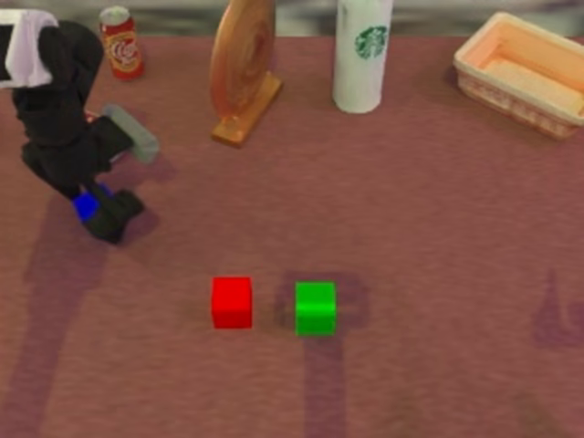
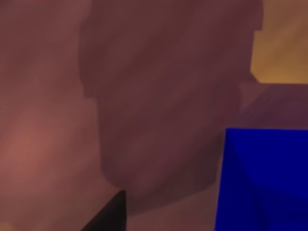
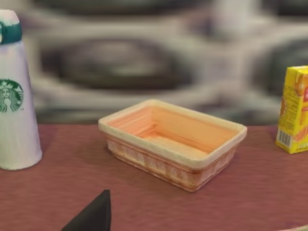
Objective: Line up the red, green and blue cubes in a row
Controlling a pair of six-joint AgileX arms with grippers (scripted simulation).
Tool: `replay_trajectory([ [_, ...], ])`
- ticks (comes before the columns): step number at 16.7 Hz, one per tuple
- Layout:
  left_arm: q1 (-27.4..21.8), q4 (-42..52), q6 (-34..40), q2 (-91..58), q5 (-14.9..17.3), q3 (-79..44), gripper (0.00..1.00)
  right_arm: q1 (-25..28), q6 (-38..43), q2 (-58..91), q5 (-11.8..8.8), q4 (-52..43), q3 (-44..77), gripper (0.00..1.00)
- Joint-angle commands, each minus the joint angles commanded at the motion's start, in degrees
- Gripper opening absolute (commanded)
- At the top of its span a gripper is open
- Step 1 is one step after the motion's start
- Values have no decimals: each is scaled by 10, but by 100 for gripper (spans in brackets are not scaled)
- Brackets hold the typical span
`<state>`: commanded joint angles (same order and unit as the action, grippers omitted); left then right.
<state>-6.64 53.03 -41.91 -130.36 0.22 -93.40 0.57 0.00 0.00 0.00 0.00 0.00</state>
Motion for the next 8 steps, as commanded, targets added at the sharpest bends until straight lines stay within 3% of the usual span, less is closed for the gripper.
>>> replay_trajectory([
  [8,0,0,0,0,0,0,10,0,0,0,0,0,0,100],
])
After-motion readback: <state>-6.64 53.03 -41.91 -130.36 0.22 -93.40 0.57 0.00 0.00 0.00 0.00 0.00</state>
